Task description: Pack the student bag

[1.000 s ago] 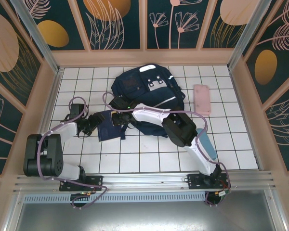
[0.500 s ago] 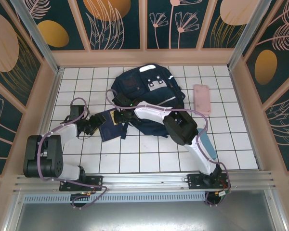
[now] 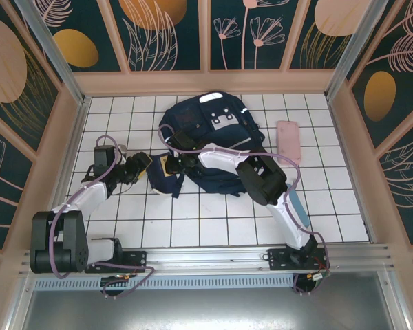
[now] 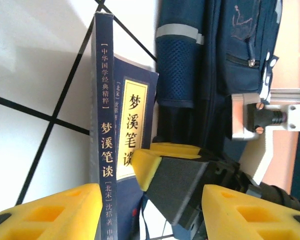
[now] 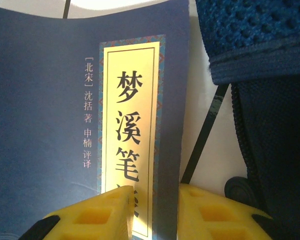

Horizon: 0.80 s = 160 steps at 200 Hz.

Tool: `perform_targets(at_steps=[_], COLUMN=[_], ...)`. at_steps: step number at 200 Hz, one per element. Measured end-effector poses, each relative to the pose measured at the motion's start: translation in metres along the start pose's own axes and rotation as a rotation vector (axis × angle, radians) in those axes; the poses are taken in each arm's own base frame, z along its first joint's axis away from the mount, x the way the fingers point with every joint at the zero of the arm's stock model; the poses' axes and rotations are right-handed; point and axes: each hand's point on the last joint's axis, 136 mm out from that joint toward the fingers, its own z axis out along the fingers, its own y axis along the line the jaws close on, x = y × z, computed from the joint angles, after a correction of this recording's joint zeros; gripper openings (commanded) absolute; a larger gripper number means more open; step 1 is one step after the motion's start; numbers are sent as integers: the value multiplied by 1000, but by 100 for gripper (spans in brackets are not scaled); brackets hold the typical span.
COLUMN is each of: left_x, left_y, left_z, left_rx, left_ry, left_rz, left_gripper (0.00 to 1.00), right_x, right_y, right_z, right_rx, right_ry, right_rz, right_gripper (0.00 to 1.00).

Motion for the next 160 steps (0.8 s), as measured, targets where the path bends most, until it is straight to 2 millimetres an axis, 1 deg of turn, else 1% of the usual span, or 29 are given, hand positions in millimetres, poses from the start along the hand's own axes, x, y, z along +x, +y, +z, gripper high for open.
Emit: perform_targets(at_steps=[14, 37, 56, 66, 89, 111, 125, 147, 160], left_x=[-1, -3, -3, 1, 18, 19, 17, 11, 9], left_y=[-1, -1, 1, 5, 22, 22, 21, 17, 17], left_z=[2, 5, 6, 7, 11, 11, 11, 11, 11], left_rx=[12, 15, 27, 34, 9, 8, 9, 5, -7], left_ry=[3, 0, -13, -13, 15, 14, 9, -2, -4], left_rz=[-21, -59, -110, -155, -256, -291, -288, -266, -251], left_gripper=[57, 61, 62, 63, 64, 61, 56, 44, 34], right_x=[0, 0, 0, 0, 2, 2, 2, 2, 2], right_y=[0, 0, 0, 2, 5, 6, 6, 6, 7], right_z=[0, -1, -1, -1, 0, 0, 0, 0, 0], right_rx=[-9, -17, -21, -31, -52, -58, -58, -65, -70], right_ry=[-1, -8, -13, -11, -4, -6, -6, -8, -11], right_rz=[7, 8, 11, 14, 19, 21, 21, 23, 23], right_gripper=[29, 29, 29, 29, 29, 29, 29, 29, 30])
